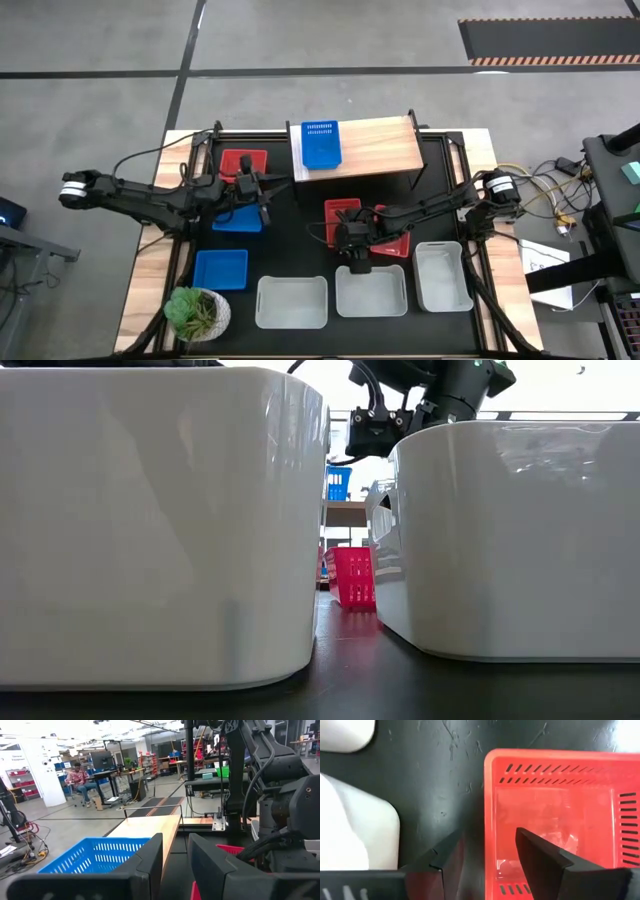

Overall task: Stack baskets on shelf by color
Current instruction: Put the bottom left red basket on the shelf

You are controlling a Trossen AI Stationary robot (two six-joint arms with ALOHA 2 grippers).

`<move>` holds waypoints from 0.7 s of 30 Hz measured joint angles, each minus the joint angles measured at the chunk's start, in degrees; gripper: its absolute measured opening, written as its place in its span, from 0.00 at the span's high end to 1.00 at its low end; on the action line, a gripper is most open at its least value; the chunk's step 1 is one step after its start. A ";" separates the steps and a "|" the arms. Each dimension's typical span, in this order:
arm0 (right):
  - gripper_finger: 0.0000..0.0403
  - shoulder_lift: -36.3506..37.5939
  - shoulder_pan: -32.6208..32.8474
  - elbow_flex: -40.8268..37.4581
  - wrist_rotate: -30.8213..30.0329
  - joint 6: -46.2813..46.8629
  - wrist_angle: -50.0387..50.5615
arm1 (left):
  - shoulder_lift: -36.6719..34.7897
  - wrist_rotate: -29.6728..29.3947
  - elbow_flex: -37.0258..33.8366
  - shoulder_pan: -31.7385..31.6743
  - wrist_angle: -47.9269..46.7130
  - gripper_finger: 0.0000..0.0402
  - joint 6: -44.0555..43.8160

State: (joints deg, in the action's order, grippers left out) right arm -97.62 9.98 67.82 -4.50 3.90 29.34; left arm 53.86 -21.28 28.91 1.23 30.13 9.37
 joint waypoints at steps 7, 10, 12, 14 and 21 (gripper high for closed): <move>0.59 0.00 -0.26 -2.20 -0.05 -1.35 -3.06 | 0.01 0.00 -0.05 0.00 1.02 0.80 0.03; 0.65 0.00 -0.26 -2.46 -0.04 -1.59 -4.33 | 0.01 0.00 -0.14 0.00 1.16 0.80 0.04; 0.71 0.00 -0.26 -2.46 -0.04 -1.73 -4.36 | 0.01 0.00 -0.14 0.00 1.16 0.80 0.04; 0.79 0.00 -0.26 -2.48 -0.04 -2.41 -4.37 | 0.10 0.00 -0.08 0.00 1.18 0.80 0.04; 0.97 1.49 -0.24 -1.50 0.01 -5.41 -1.57 | 0.16 0.00 -0.25 0.02 2.27 0.80 0.07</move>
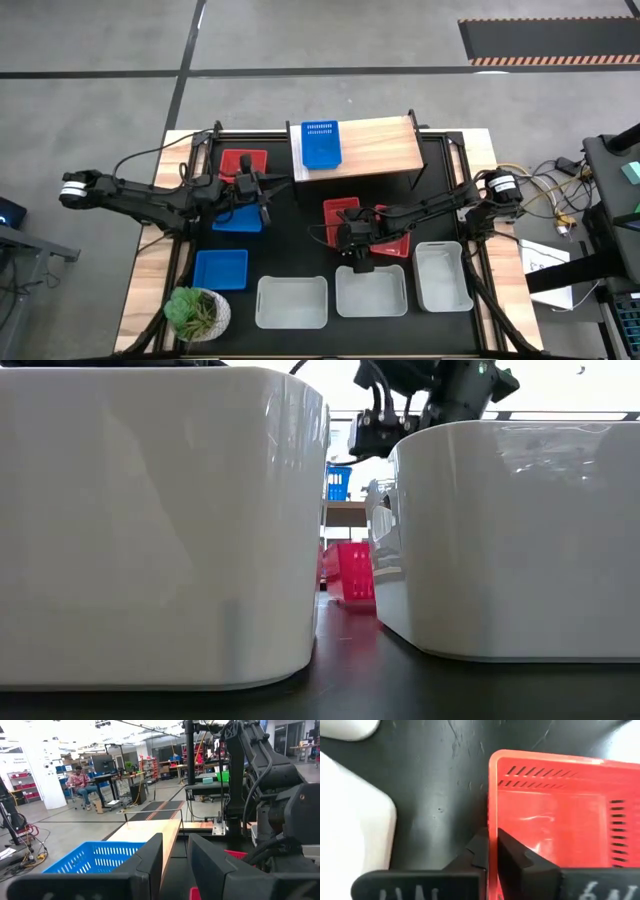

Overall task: Stack baskets on shelf by color
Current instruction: Put the bottom left red basket on the shelf

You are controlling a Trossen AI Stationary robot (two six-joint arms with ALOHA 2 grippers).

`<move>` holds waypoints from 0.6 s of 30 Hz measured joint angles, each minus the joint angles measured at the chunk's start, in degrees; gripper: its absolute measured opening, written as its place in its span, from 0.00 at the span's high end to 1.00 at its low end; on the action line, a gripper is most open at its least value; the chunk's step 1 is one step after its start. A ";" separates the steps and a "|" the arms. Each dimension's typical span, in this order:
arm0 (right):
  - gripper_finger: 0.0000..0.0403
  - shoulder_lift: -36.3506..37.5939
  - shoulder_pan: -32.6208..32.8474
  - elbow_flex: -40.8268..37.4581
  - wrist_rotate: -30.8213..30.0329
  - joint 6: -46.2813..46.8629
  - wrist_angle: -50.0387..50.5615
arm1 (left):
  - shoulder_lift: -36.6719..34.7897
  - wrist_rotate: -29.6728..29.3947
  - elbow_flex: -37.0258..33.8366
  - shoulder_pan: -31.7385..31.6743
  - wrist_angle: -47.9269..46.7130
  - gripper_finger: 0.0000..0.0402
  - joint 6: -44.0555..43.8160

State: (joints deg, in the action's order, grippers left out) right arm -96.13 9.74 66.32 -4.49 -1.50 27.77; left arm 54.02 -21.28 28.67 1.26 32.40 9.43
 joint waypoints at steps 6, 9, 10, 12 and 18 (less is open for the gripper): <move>0.97 2.08 0.04 6.64 3.76 -3.96 11.78 | 0.43 0.00 0.02 0.04 0.71 0.80 -0.01; 0.97 3.11 0.48 10.08 7.22 -4.92 17.12 | 0.38 0.00 0.02 0.04 0.73 0.80 0.35; 0.97 3.47 0.78 11.16 7.61 -5.00 18.76 | 0.38 0.00 0.02 0.04 0.74 0.80 0.39; 0.98 4.57 1.54 12.92 7.64 -5.17 21.30 | 0.35 0.00 0.02 0.02 1.24 0.80 0.41; 0.98 8.86 4.60 17.49 7.54 -3.27 24.31 | 0.35 0.00 0.02 0.02 1.50 0.80 0.33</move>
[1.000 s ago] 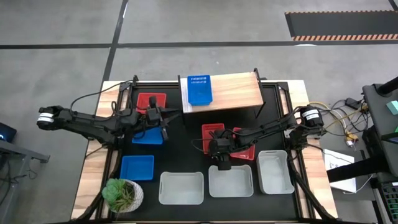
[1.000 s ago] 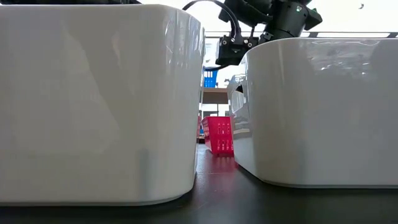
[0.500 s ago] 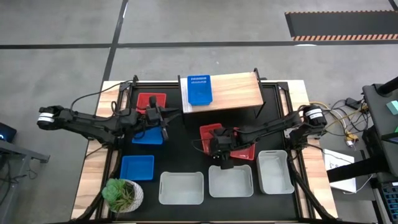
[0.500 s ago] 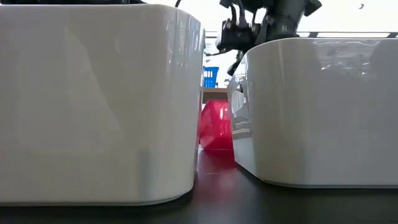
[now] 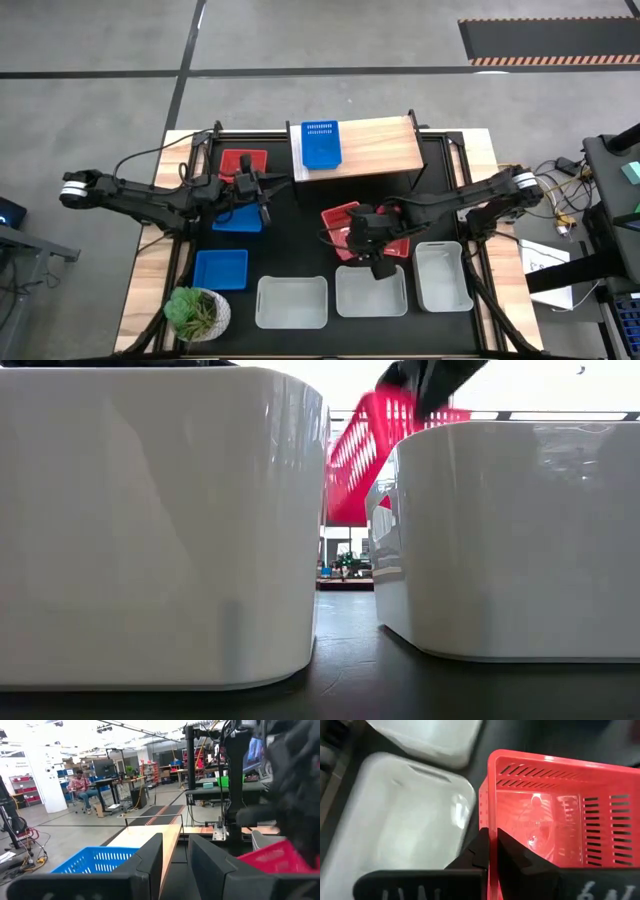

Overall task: Stack baskets on shelf by color
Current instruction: Put the bottom left red basket on the shelf

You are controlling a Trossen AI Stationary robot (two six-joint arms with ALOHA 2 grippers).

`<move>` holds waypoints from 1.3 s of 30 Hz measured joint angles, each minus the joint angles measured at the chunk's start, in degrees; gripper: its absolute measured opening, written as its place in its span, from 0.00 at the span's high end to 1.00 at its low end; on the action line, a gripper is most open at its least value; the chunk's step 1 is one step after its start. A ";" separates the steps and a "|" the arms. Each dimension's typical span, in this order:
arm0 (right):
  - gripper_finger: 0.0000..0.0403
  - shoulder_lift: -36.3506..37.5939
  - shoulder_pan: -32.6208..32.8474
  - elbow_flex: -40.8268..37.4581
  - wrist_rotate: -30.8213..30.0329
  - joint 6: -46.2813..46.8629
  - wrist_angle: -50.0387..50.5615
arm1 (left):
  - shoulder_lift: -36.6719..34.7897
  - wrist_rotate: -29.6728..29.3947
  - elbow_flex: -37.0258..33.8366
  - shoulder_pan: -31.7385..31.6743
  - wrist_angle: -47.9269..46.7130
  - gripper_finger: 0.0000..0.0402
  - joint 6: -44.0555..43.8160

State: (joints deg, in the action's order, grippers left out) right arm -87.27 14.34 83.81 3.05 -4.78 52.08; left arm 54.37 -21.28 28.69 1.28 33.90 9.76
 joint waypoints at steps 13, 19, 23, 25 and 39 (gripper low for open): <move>0.98 10.78 5.70 5.77 -19.11 -3.19 3.01 | 0.00 0.00 0.00 0.00 0.38 0.80 -0.39; 0.98 14.00 -4.41 5.11 -26.19 -9.09 6.32 | 0.00 0.00 -0.02 -0.04 0.38 0.80 -0.38; 0.98 13.80 -16.61 3.75 -20.32 -13.93 6.08 | 0.00 0.00 -0.02 -0.04 0.38 0.80 -0.04; 0.98 13.05 -22.76 2.90 -15.21 -15.90 5.61 | 0.00 0.00 -0.02 -0.04 0.38 0.80 0.05; 0.98 5.34 -38.10 -0.06 -1.07 -23.38 1.30 | -0.02 0.00 -0.09 -0.04 2.13 0.80 2.88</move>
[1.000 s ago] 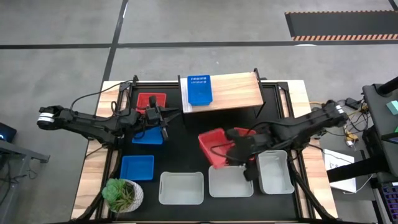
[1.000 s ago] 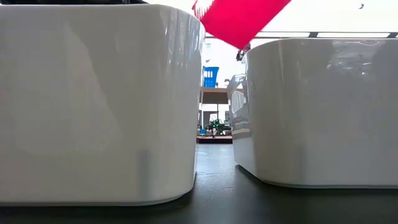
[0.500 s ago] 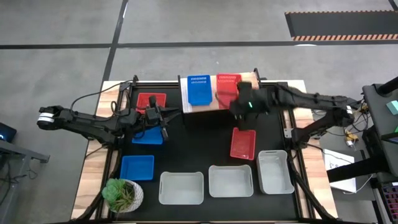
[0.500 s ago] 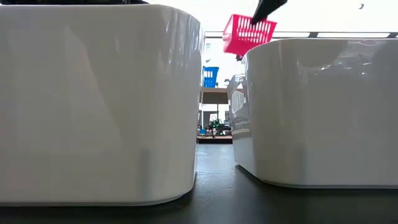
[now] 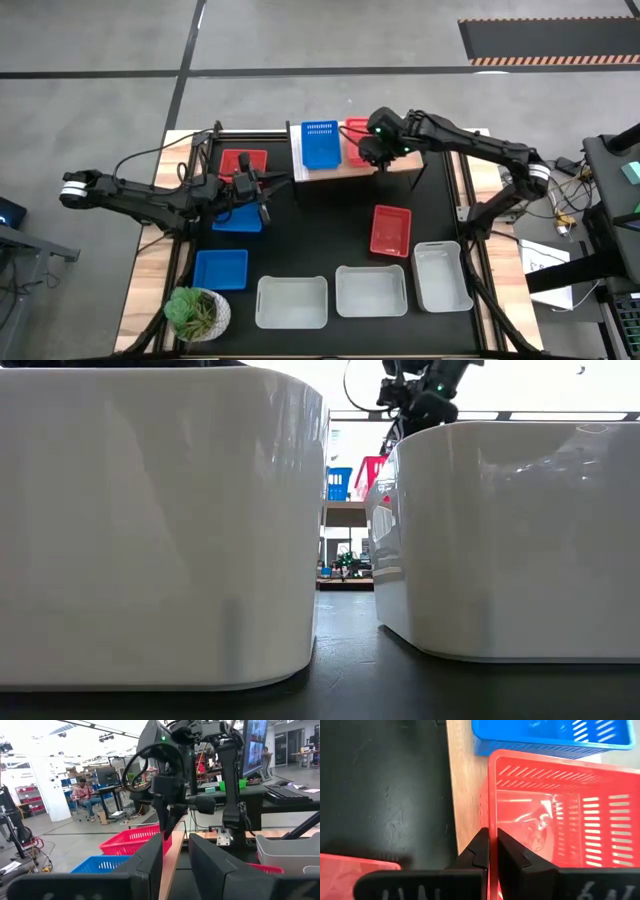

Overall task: Stack baskets on shelf by color
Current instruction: Put the bottom left red basket on the shelf, then stack the top blue basket on the blue basket on the shelf

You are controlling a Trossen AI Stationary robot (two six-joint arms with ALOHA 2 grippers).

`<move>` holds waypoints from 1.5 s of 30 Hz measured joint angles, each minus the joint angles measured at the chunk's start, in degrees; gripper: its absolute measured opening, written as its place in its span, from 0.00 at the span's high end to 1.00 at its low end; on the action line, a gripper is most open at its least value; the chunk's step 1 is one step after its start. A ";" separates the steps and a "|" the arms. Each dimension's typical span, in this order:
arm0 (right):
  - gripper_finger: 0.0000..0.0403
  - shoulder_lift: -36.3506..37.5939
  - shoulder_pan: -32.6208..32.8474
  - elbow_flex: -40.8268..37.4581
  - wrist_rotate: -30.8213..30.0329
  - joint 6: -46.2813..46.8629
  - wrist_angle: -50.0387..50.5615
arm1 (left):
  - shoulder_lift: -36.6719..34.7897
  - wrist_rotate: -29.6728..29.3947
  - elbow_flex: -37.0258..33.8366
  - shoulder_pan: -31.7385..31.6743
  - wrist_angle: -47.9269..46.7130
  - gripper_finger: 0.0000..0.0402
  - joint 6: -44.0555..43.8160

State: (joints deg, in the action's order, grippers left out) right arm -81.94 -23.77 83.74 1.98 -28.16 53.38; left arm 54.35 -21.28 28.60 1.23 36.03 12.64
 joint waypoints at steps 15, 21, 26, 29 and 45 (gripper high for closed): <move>0.87 -2.56 -0.33 0.03 -0.61 -0.44 -2.09 | -0.07 0.00 0.22 0.02 -0.05 0.80 0.14; 0.77 -1.09 -0.26 0.06 -3.98 0.50 -1.45 | -0.07 0.00 0.22 0.02 -0.01 0.80 0.14; 0.71 1.06 0.50 0.90 -3.80 5.66 0.67 | -0.07 0.00 0.27 0.02 0.00 0.80 0.14; 0.69 3.08 2.36 1.17 -3.46 8.51 3.36 | -0.07 0.00 0.15 0.02 -0.09 0.80 0.12; 0.77 16.20 29.50 -20.32 -3.08 18.62 -16.86 | 0.69 0.00 0.29 0.06 0.10 0.80 -12.08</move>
State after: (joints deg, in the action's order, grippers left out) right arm -65.73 5.73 63.43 -1.10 -9.54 36.52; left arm 55.04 -21.28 28.89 1.30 36.13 0.55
